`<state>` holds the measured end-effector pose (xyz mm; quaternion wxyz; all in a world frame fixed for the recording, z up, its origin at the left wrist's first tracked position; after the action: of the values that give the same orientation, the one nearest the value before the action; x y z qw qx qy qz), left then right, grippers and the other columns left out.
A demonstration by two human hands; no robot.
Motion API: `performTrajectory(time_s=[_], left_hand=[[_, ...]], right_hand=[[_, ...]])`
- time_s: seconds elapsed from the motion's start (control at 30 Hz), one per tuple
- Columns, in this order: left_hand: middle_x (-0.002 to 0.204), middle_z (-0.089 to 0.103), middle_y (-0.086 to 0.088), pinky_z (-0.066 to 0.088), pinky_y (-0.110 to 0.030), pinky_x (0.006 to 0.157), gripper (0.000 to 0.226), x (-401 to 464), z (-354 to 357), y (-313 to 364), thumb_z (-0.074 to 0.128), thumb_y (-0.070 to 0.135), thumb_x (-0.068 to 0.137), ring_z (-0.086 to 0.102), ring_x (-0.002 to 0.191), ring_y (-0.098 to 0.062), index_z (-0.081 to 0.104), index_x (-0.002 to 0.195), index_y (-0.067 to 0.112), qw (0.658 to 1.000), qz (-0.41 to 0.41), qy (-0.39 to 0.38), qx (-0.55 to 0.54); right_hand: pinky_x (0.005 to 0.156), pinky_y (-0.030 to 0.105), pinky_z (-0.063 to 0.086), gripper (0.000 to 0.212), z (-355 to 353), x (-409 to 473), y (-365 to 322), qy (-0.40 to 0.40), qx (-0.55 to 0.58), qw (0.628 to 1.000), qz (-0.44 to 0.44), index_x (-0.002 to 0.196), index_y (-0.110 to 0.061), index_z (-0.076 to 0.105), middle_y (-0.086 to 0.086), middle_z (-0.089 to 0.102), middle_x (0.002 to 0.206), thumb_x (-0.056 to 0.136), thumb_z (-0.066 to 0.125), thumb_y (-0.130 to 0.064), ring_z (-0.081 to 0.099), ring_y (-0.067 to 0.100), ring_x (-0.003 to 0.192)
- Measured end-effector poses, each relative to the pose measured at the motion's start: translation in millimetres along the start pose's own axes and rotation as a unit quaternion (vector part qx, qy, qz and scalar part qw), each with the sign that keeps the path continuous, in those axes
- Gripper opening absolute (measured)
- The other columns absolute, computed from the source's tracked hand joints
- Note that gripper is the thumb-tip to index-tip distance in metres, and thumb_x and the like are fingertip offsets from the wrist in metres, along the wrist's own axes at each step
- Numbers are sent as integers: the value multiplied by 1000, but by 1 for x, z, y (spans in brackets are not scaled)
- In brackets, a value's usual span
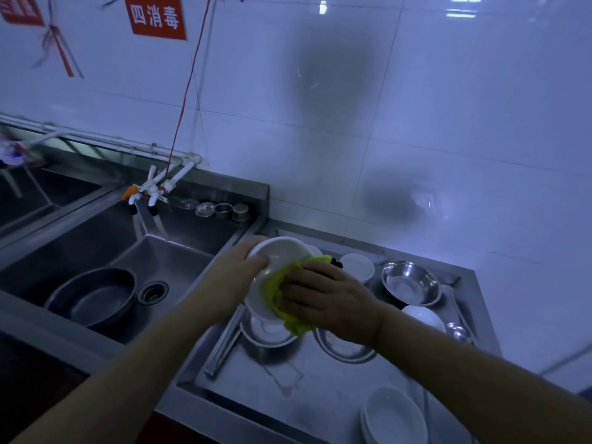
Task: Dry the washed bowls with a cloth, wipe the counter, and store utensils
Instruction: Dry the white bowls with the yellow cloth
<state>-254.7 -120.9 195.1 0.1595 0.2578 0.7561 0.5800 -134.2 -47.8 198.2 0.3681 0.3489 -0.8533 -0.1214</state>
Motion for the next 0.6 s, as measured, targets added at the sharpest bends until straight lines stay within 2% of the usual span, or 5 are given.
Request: performTrajectory(time_s=[0.1, 0.23, 0.37, 0.47, 0.6], left_hand=[[87, 60, 8, 42, -29, 68, 13, 9, 0, 3, 49, 25, 78, 54, 80, -9, 57, 83, 35, 998, 17, 59, 5], [85, 58, 6, 43, -32, 70, 26, 13, 6, 0, 48, 10, 91, 52, 80, -13, 56, 82, 34, 992, 12, 120, -47], [90, 60, -3, 46, -38, 77, 15, 21, 21, 5, 50, 19, 83, 56, 86, -24, 59, 88, 30, 998, -17, -34, 39], [92, 62, -7, 51, -32, 60, 20, 25, 24, 6, 51, 14, 87, 60, 79, -24, 61, 92, 31, 984, -81, -139, 71], [95, 65, -4, 51, -26, 58, 22, 28, 17, 14, 59, 14, 84, 62, 80, -19, 62, 95, 34, 997, -24, -31, -65]], right_hand=[[96, 37, 47, 11, 4, 7, -6, 51, -7, 993, 110, 97, -13, 74, 5, 71, 101, 91, 65, -16, 66, 24, 100], [94, 33, 47, 15, 14, 11, -15, 110, 37, 967, 228, 103, -10, 73, 6, 72, 102, 91, 65, -16, 67, 20, 98], [89, 34, 51, 15, 2, -1, -11, 66, 5, 993, 93, 102, -11, 74, 5, 72, 103, 90, 67, -13, 67, 21, 98], [88, 37, 50, 10, -8, -3, -2, 61, -4, 998, 16, 93, -12, 76, 5, 72, 95, 90, 67, -11, 68, 23, 91], [78, 36, 53, 13, -9, 6, 19, 74, -48, 988, 128, 97, -11, 75, 4, 73, 94, 92, 63, -13, 68, 20, 84]])
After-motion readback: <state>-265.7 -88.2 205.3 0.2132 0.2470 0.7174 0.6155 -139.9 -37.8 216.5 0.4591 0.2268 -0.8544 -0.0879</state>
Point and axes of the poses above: each hand's wrist, its own x-axis towards the middle knuckle, its own z-axis out of the palm, y = z × x, the point moved 9 cm from there along x, towards the middle knuckle
